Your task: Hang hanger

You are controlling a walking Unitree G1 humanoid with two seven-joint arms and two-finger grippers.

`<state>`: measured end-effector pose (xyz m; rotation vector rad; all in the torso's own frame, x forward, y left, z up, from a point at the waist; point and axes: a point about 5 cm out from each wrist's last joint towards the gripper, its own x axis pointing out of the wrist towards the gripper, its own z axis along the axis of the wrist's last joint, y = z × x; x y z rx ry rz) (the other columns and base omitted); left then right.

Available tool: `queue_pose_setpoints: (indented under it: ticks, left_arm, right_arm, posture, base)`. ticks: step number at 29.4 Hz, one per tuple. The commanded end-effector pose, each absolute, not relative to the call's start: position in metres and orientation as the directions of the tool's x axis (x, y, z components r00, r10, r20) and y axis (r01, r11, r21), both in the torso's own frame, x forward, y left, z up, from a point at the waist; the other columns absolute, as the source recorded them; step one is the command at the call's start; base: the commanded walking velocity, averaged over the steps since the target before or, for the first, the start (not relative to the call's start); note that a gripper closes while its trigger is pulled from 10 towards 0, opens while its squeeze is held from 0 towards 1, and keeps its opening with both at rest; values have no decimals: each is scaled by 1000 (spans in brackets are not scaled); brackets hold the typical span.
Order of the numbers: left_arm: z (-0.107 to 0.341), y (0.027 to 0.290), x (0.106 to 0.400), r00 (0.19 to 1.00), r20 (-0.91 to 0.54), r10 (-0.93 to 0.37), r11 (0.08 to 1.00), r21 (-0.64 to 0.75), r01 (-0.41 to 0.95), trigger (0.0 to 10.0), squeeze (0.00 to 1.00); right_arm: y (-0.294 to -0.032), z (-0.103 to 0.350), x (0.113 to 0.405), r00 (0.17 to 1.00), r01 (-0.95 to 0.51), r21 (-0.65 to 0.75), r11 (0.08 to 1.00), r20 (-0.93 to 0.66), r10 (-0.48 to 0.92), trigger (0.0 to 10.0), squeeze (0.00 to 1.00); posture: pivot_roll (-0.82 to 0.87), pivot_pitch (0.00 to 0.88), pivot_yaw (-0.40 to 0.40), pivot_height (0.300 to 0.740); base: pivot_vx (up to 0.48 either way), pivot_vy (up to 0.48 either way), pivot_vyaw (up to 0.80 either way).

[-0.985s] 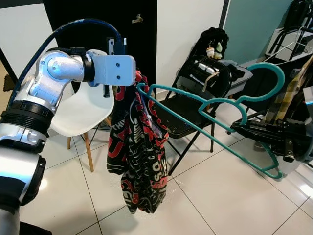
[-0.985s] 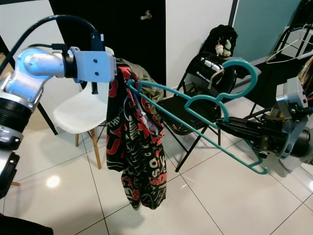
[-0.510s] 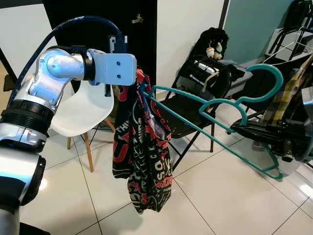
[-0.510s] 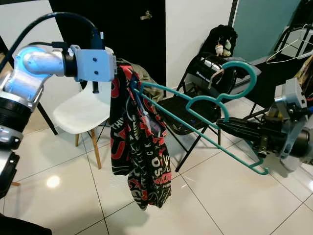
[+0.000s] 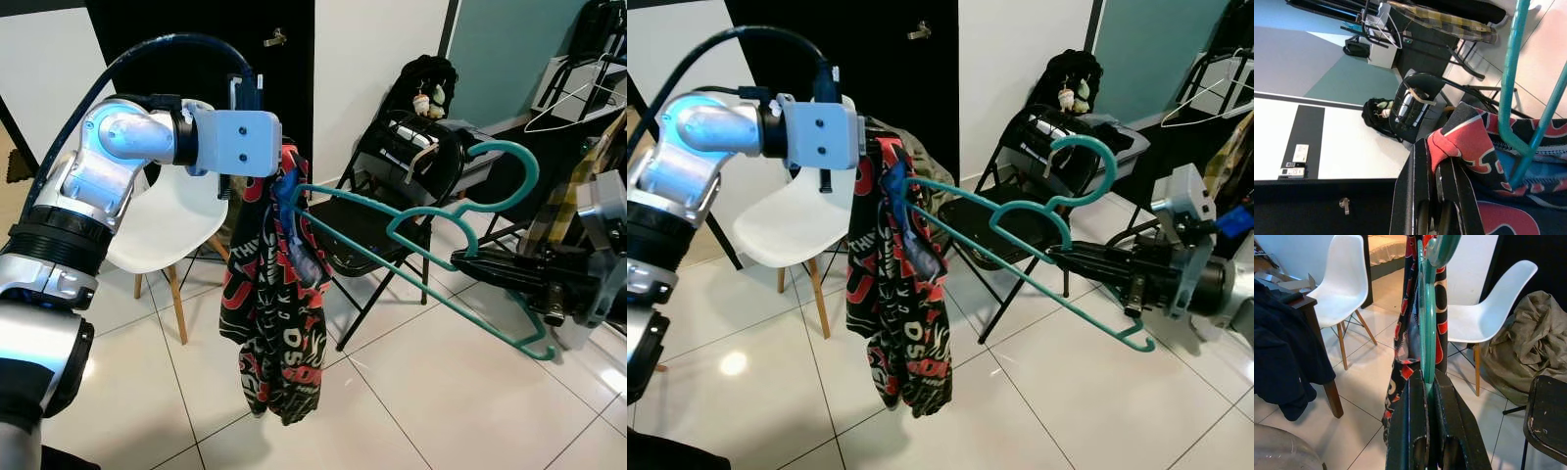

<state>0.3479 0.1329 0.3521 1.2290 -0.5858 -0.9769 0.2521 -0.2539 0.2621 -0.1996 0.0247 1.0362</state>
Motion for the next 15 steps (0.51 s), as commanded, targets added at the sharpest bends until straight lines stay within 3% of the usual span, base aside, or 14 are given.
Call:
queue_pose_setpoints:
  ticks: [1,9,15]
  left_arm:
    - [354,133,345,476,-117,-872,36,953,301,10000,0]
    - [354,138,345,497,-130,-858,35,951,308,10000,0]
    - [352,149,351,559,-138,-818,40,955,293,10000,0]
  right_arm:
    - [-253,265,255,515,-852,-172,495,-106,850,10000,0]
    - [-254,265,256,528,-844,-181,505,-107,843,10000,0]
    - [-257,267,252,540,-836,-185,517,-112,834,10000,0]
  posture:
    - [-46,0,27,740]
    - [-47,0,27,740]
    - [-51,0,27,740]
  base:
    - [0,0,0]
    - [0,0,0]
    - [0,0,0]
